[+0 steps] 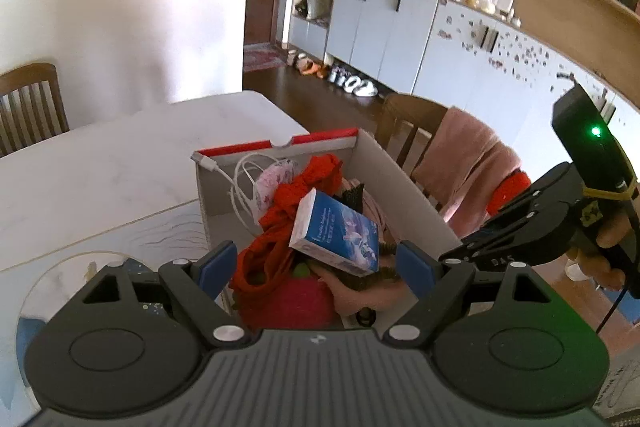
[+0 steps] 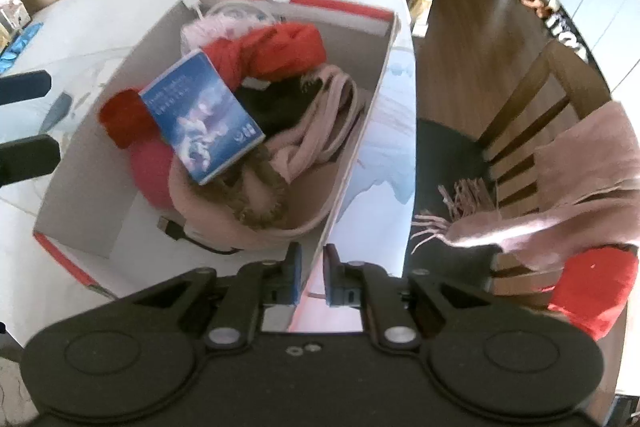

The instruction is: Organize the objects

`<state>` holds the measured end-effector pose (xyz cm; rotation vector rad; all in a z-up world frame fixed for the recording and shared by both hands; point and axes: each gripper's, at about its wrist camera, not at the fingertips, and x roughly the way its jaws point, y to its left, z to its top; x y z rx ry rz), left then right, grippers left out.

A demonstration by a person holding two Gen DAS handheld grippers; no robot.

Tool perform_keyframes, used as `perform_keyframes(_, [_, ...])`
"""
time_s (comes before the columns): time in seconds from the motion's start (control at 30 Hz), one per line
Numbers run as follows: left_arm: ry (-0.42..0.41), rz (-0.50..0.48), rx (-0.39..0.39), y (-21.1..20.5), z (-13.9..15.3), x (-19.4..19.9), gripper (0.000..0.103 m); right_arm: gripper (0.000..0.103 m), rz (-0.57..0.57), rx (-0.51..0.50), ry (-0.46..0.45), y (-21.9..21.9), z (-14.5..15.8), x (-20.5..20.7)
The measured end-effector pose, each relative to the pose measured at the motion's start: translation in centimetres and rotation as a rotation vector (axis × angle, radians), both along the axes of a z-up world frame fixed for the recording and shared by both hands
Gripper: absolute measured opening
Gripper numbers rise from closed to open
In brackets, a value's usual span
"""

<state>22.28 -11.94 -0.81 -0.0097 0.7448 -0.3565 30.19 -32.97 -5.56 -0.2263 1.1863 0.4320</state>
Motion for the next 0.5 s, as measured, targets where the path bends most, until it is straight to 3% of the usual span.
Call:
perform_keyframes(0.2, [-0.024, -0.006, -0.034, 0.9, 0.6, -1.2, 0.087, 0.013, -0.005, 0.048, -0.129, -0.2, 2.7, -2.8])
perform_keyframes(0.5, [-0.037, -0.001, -0.047, 3.2, 0.7, -3.6, 0.098, 0.018, -0.06, 0.113, -0.279, 1.2, 6.0, -7.7])
